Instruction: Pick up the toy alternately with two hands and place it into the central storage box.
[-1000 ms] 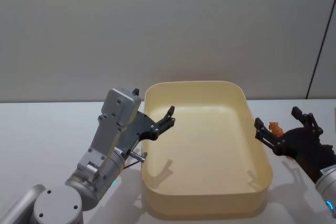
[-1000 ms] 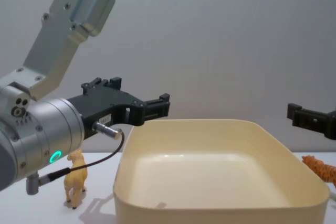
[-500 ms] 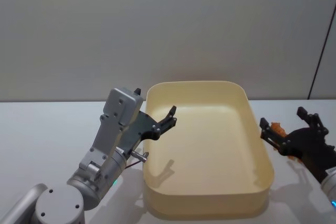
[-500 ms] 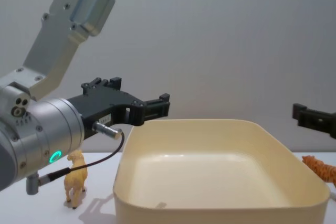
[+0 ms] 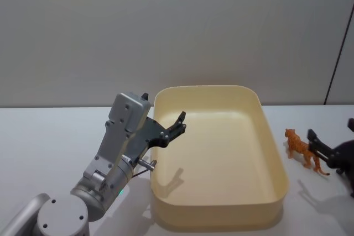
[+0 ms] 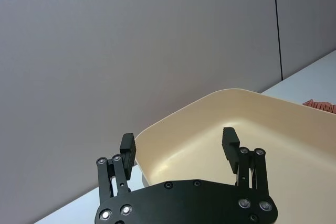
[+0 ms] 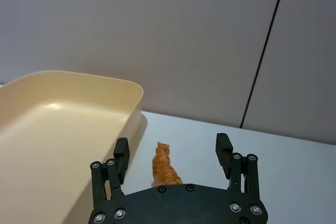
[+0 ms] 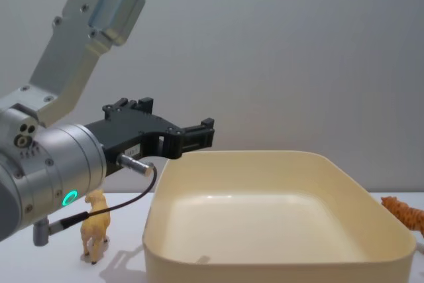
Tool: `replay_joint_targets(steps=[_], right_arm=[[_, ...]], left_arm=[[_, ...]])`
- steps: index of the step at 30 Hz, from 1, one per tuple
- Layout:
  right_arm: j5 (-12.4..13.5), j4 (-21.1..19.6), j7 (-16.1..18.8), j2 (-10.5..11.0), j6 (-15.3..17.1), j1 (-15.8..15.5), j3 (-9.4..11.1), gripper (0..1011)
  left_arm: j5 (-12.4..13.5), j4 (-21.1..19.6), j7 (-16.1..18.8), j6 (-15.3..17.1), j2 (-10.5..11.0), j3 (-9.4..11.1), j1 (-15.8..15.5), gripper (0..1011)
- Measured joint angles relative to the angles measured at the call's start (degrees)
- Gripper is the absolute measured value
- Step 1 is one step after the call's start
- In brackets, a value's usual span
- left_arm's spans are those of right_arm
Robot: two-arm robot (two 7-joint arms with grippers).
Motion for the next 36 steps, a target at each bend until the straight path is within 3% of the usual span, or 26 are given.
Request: replay_joint_targets(steps=[10,20,28,36], right_arm=[[1.60,-1.86,-1.19,2.70,2.30,-4.27,2.03,1001],[2.75,-1.85,-4.28,4.01,3.82,-7.65,3.73,1001],[2.79,0.21,-5.05,4.26,4.92,-8.08,4.32,1001],[1.30,4.06,-2.99,3.07,6.01,-5.55,3.55,1000]], left_arm=[[0.00,0.00,0.00,0.00,0.00,0.00,0.00,1001],[0.00,0.00,0.00,0.00,0.00,0.00,0.00,1001],[0.00,0.00,0.00,0.00,0.00,0.00,0.00,1001],[0.00,0.00,0.00,0.00,0.00,0.00,0.00,1001]])
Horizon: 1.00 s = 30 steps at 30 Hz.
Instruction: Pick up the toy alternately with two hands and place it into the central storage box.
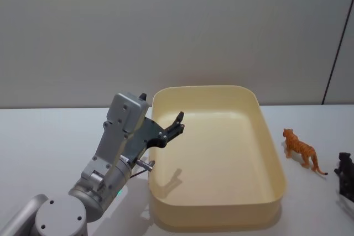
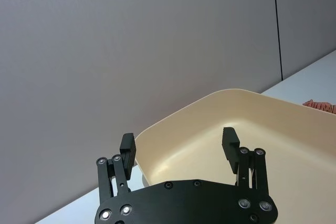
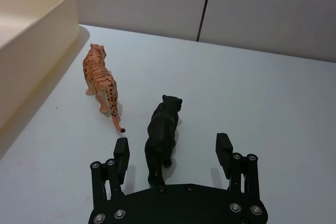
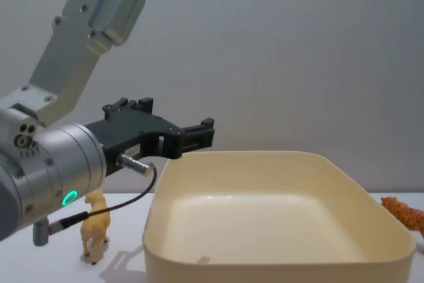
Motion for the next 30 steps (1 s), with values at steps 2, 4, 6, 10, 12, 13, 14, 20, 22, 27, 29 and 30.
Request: replay_joint_targets(steps=[2,4,6,10,12,13,14,20,22,27,29,30], right_arm=[[-0.34,0.80,0.44,-0.36,0.11,0.55,-0.23,1001],[-0.78,1.86,0.95,-0.83,0.19,1.38,-0.50,1001],[-1.13,2.64,1.36,-1.17,0.25,1.98,-0.74,994],[-1.65,3.72,1.96,-1.63,0.32,2.85,-1.06,916],[-1.85,4.25,2.24,-1.85,0.35,3.25,-1.20,886],[-1.93,4.40,2.32,-1.92,0.36,3.37,-1.26,836],[-1.99,4.54,2.39,-1.99,0.38,3.48,-1.31,817],[-2.35,5.38,2.84,-2.37,0.44,4.15,-1.55,628],[-2.43,5.54,2.92,-2.43,0.45,4.27,-1.59,570],[-2.59,5.98,3.16,-2.61,0.49,4.61,-1.72,418],[-2.62,6.07,3.21,-2.65,0.50,4.67,-1.74,368],[-2.66,6.16,3.24,-2.69,0.51,4.74,-1.77,319]], left_arm=[[0.00,0.00,0.00,0.00,-0.01,0.00,0.00,1001],[0.00,0.00,0.00,0.00,0.00,0.00,0.00,1001],[0.00,0.00,0.00,0.00,0.00,0.00,0.00,1001],[0.00,0.00,0.00,0.00,0.00,0.00,0.00,1001],[0.00,0.00,0.00,0.00,0.00,0.00,0.00,1002],[0.00,0.00,0.00,0.00,0.00,0.00,0.00,1001],[0.00,0.00,0.00,0.00,0.00,0.00,0.00,1001],[0.00,0.00,0.00,0.00,0.00,0.00,0.00,1001],[0.00,0.00,0.00,0.00,0.00,0.00,0.00,1001],[0.00,0.00,0.00,0.00,0.00,0.00,0.00,1001],[0.00,0.00,0.00,0.00,0.00,0.00,0.00,1001],[0.00,0.00,0.00,0.00,0.00,0.00,0.00,1001]])
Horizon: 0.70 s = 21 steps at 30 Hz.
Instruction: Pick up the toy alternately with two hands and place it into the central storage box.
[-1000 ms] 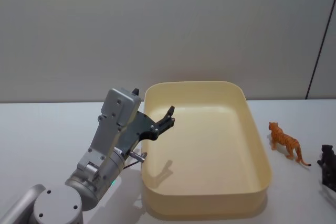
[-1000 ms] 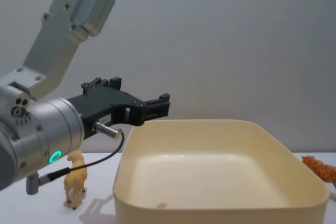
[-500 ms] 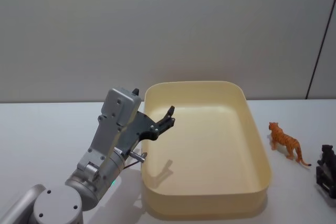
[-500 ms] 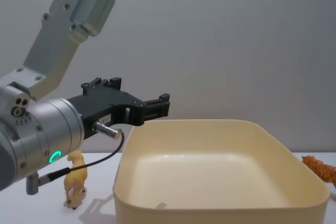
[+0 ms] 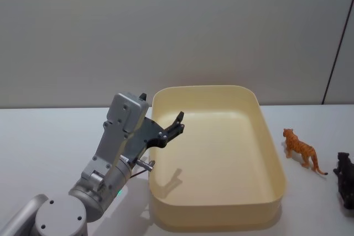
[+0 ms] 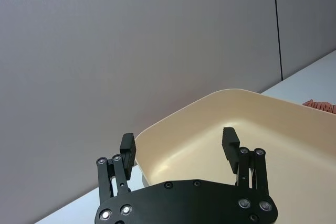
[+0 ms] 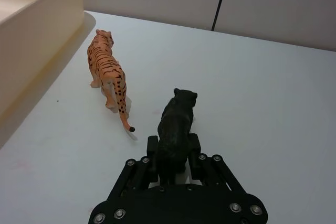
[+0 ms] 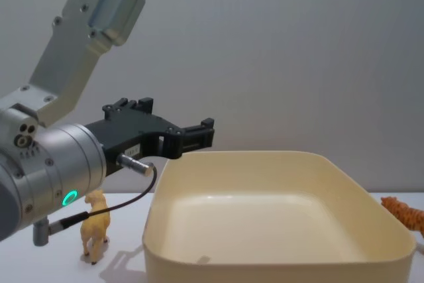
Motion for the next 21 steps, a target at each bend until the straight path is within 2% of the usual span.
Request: replay_joint_targets(steps=[11,21], right_arm=[[-0.08,-0.12,-0.05,-0.14,-0.55,0.10,0.08,303],[-0.37,-1.82,-1.27,-0.16,-3.70,0.39,0.75,303]], left_arm=[[0.00,0.00,0.00,0.00,0.00,0.00,0.00,1001],[0.00,0.00,0.00,0.00,0.00,0.00,0.00,1001]])
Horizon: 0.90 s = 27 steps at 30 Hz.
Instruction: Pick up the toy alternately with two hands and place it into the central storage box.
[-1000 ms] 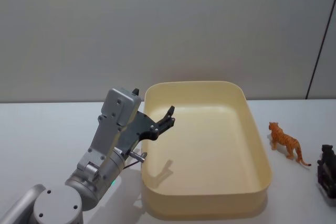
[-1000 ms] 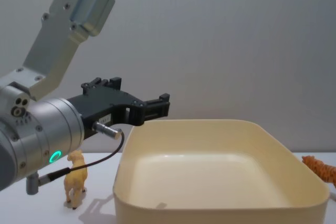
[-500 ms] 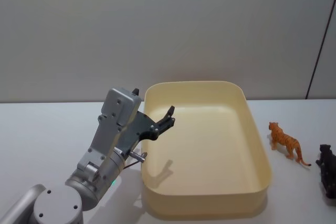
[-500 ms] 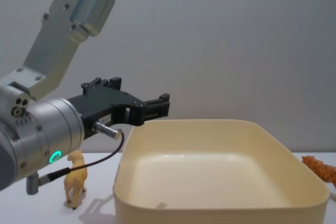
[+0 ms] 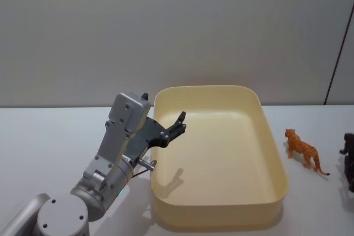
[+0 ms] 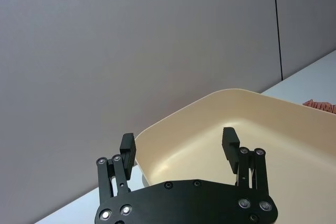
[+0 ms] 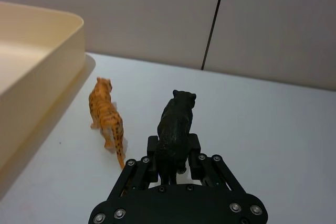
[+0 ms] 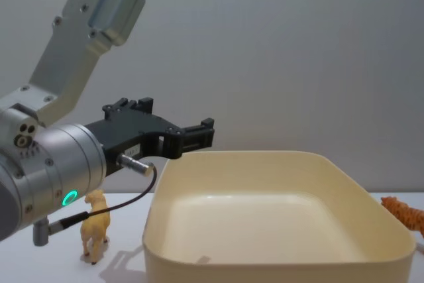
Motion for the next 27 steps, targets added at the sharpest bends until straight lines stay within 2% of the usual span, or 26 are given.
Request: replay_joint_targets(steps=[11,20,27], right_arm=[[0.25,-3.70,1.73,0.41,-3.07,1.06,0.78,303],[1.47,-5.58,6.64,0.05,-2.99,3.30,0.57,303],[2.28,-5.52,11.90,-1.27,-0.84,6.40,-0.67,303]], left_arm=[[0.00,0.00,0.00,0.00,0.00,0.00,0.00,1001],[0.00,0.00,0.00,0.00,0.00,0.00,0.00,1001],[0.00,0.00,0.00,0.00,0.00,0.00,0.00,1001]])
